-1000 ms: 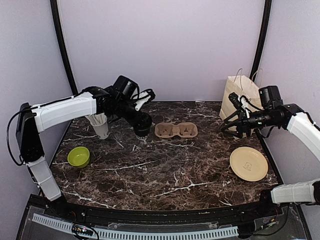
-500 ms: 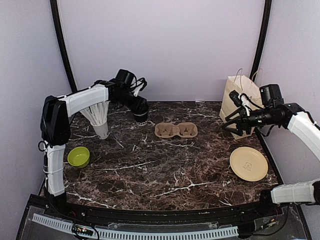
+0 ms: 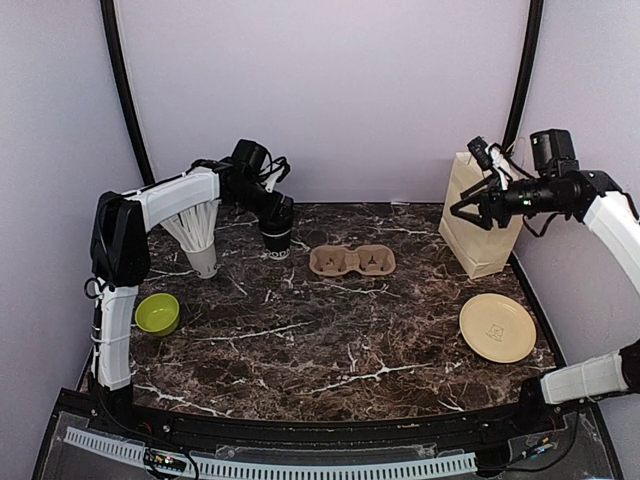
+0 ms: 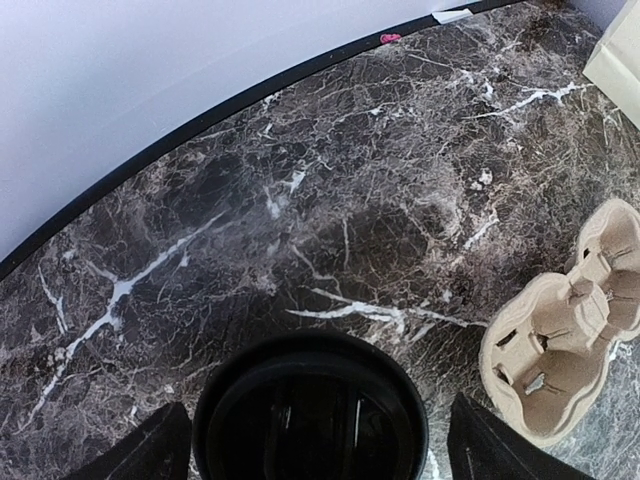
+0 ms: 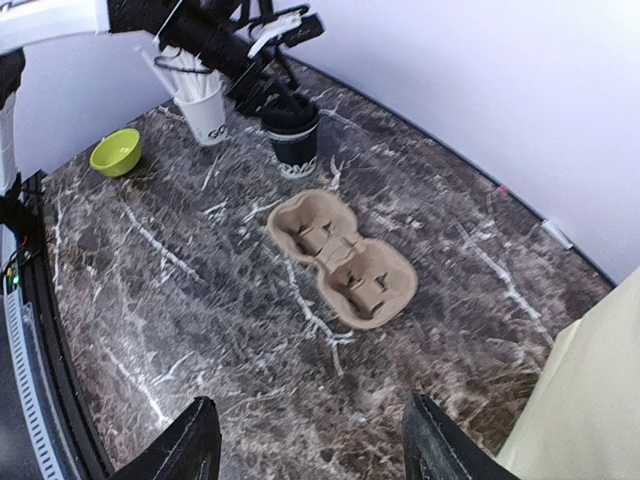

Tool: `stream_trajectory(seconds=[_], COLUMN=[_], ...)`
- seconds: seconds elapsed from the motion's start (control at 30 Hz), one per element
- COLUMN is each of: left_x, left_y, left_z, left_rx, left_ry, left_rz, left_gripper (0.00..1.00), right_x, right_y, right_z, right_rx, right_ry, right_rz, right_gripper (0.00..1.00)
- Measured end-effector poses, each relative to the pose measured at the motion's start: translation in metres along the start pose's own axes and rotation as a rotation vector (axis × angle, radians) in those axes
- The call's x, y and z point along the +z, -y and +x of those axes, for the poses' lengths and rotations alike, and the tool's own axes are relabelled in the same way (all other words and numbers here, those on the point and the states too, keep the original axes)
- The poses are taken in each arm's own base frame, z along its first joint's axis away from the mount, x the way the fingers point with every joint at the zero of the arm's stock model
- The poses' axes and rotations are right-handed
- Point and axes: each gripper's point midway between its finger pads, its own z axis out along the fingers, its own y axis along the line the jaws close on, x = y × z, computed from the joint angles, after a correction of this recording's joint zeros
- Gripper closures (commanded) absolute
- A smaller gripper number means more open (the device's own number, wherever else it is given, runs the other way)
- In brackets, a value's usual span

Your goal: Pack the takeout coffee

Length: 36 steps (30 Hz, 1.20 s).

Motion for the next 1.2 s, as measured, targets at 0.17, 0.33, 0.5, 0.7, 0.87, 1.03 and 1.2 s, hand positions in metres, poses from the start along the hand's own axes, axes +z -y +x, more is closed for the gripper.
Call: stream_trajectory(seconds=[0.17,0.33,0.5,0.7,0.87,1.03,1.2], left_x=[-0.012,-0.035,-0.091,-0.166,-0.176,-0.161,-0.162], left_y=[-0.001,0.007,0.05,0.123,0.138,0.139,0.142], left_z=[-0.016,-0.033,-0.038,-0.042,-0.025,-0.004,-0.005], left_rx=[-0.001,-0.007,0.03,0.119,0.125,0.115,0.119], left_ry=[0.021,0.067,0.127,0.242,0.237,0.182,0.187], left_rz=[-0.01,0.009,0.097,0.251,0.321,0.338,0.358], left_gripper=[0.09,0.12,0.12,0.14,0.16,0.18,0.25], right_x=[-0.03,-0.079,-0.117,-0.119,-0.102,-0.078,-0.057], right_y=[0.049,0.118,0.191,0.244,0.269,0.285,0.296], right_z=[-0.06,-0.091,-0.075,-0.031,-0.017,0.005,0.023], right_rx=[-0.006,0.04,0.167,0.304,0.344,0.398,0.445], right_ry=[0.077,0.134,0.11,0.013,-0.03,-0.077,-0.114], right_rz=[0.182,0.489,0.719,0.805,0.786,0.728,0.671], right_gripper=[0.42,0.46,0.47,0.43,0.46,0.59,0.78])
